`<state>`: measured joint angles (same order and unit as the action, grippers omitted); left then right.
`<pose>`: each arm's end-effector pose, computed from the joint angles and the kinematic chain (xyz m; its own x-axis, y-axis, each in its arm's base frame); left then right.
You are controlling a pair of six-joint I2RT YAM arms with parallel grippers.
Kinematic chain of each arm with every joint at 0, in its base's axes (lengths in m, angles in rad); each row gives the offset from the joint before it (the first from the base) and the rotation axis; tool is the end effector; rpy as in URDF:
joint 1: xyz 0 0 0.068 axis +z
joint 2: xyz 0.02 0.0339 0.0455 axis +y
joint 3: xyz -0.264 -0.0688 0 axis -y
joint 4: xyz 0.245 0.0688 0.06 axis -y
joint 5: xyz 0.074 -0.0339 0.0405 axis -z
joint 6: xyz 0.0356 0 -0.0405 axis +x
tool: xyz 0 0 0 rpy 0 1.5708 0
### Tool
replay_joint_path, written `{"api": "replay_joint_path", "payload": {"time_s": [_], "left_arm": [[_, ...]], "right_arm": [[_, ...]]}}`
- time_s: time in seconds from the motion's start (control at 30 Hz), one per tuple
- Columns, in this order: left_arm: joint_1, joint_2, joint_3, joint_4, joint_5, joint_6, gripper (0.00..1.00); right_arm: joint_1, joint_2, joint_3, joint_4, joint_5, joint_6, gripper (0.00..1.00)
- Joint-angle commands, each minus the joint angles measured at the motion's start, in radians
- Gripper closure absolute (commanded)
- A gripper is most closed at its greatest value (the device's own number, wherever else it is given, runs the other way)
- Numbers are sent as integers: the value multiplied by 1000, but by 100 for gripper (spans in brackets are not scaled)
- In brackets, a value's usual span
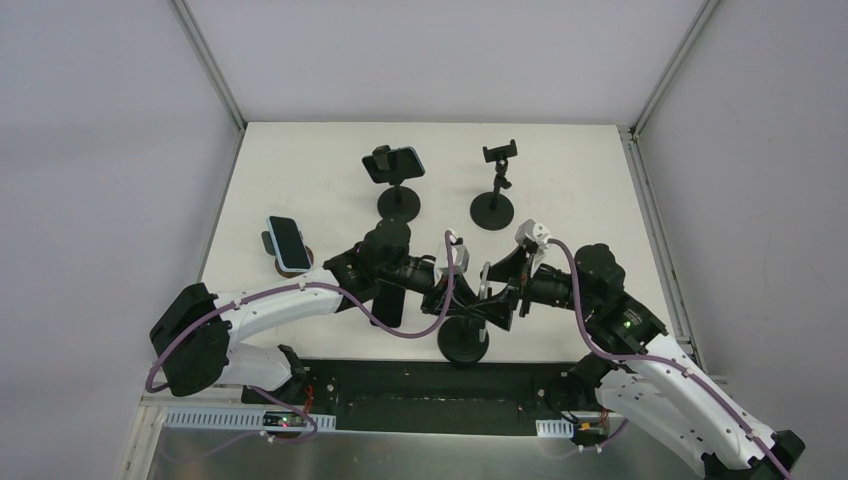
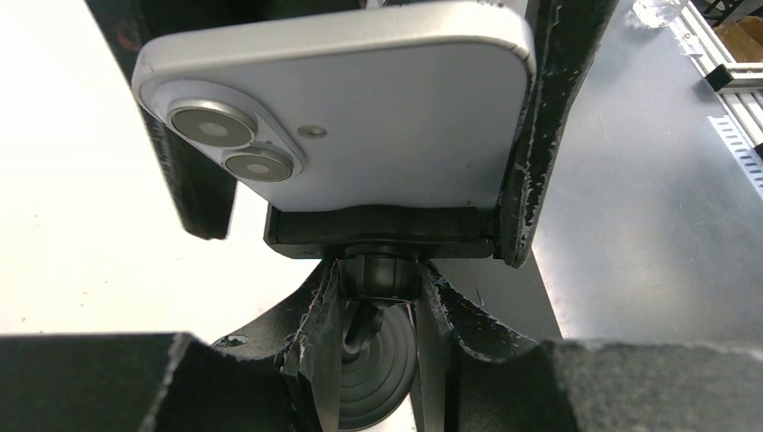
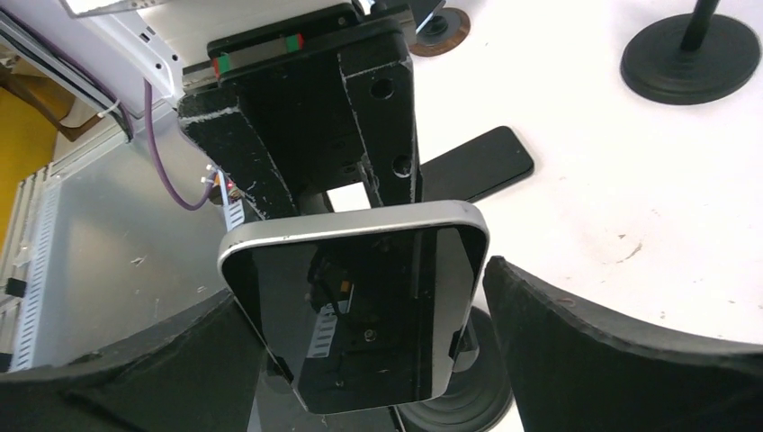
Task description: Remove the phone from the phone stand
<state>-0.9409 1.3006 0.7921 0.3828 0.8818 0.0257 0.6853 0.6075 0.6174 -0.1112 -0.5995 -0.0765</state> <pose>0.1478 -0.2494 0.2889 -0.0490 0.0950 -0.9943 0.9664 -0.2468 -0.0712 0.1038 0.1108 0.3162 -0.0049 -0.0855 -0.9963 -0.9603 0.2782 -0.0191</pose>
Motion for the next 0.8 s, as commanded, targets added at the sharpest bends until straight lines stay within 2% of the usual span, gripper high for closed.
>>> {"api": "replay_joint_path", "payload": {"time_s": [0.0,0.1,0.13,0.2,0.27,0.3,0.47,0.53,0.57,0.6,0.67,0.7,0.77], "left_arm": [[6,-47,28,92,30,22,100],[7,-47,27,86,30,24,100],[5,-47,27,84,30,25,100],[6,-46,26,81,28,26,100],[6,-46,25,79,24,25,100],[6,-46,25,79,22,24,100],[6,-53,24,79,-2,17,60],[6,-58,27,79,1,13,49],[6,-60,28,79,2,9,38],[6,-62,30,79,6,4,31],[6,-70,29,79,9,-9,28],[6,-75,26,79,11,-14,5],[5,-82,23,79,19,-22,1]], "right_arm": [[5,25,2,56,-11,30,14],[5,35,6,55,-27,35,22],[6,35,9,55,-31,35,29],[5,35,13,55,-32,32,54],[5,34,11,54,-36,20,91],[5,31,8,56,-30,19,100],[5,5,-37,105,0,57,100],[6,-10,-60,144,38,72,100],[6,-19,-72,163,61,73,100],[7,-28,-82,177,86,96,100],[7,-50,-103,208,133,128,100],[7,-57,-111,229,156,146,100],[8,-64,-126,257,181,169,100]]}}
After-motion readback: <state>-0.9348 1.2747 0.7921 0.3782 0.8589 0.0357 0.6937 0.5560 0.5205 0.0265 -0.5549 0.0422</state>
